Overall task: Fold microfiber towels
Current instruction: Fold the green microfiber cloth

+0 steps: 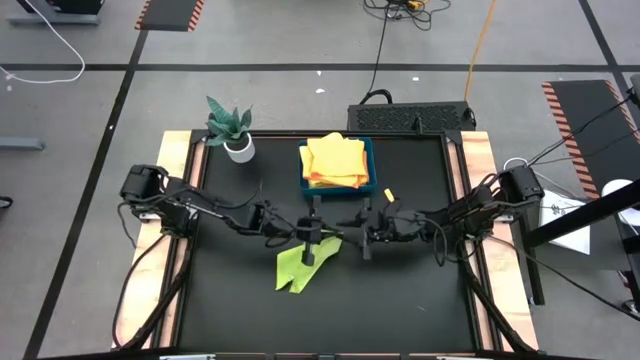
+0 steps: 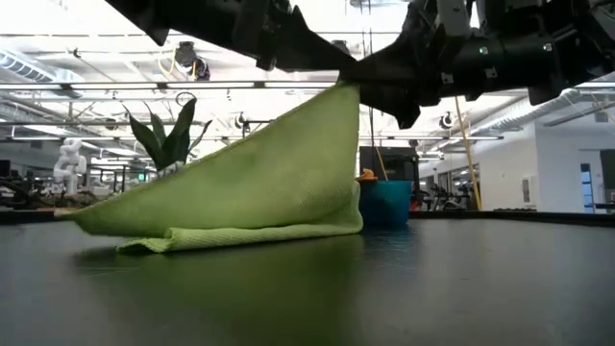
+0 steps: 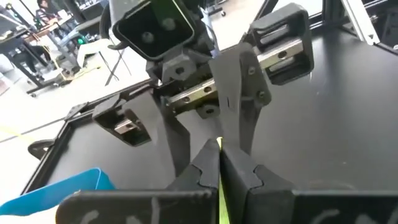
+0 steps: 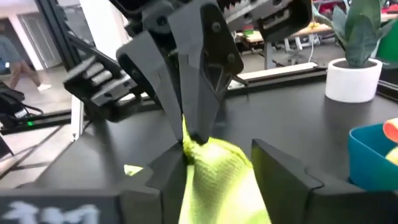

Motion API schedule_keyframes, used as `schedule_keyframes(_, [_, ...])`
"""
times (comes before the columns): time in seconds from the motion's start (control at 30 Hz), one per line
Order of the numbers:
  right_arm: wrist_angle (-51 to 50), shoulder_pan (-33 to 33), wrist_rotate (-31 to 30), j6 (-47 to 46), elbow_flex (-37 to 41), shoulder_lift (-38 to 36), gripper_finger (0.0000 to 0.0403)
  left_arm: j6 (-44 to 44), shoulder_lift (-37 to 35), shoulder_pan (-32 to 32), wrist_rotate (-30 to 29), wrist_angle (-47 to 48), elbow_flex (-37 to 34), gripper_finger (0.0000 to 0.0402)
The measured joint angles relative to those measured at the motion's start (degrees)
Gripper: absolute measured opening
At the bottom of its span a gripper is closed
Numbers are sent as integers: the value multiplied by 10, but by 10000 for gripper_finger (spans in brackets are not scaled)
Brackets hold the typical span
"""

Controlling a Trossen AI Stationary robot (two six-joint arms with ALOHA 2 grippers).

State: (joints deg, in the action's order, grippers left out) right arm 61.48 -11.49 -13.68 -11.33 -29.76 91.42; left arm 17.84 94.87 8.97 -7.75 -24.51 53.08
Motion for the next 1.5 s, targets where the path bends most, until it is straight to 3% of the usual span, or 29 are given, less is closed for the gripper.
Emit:
schedule_keyframes(0.2, [-19, 3, 2, 15, 0, 0, 82, 0, 0, 0, 0, -8, 0, 7])
schedule_keyframes(0.37, [-31, -1, 25, 49, 0, 0, 8, -39, -1, 0, 2, -3, 0, 43])
schedule_keyframes(0.57, [-95, -29, 79, 28, 6, 0, 4, -81, -30, 3, -3, 75, 1, 137])
schedule_keyframes(0.73, [-135, -54, 75, -4, 16, 0, 3, -152, -27, 3, -3, 154, 1, 203])
schedule_keyframes(0.83, [-139, -62, 42, -13, 21, 0, 2, -215, -19, 5, -7, 208, -4, 225])
schedule_keyframes(1.0, [-138, -62, 15, -17, 24, 0, 1, -383, -22, 15, -38, 270, -12, 233])
schedule_keyframes(1.13, [-133, -62, 15, -17, 24, 0, 1, -463, -21, 34, -39, 271, -39, 227])
schedule_keyframes(1.5, [-130, -62, 15, -13, 24, 0, 1, -587, -21, 71, -51, 92, -147, 216])
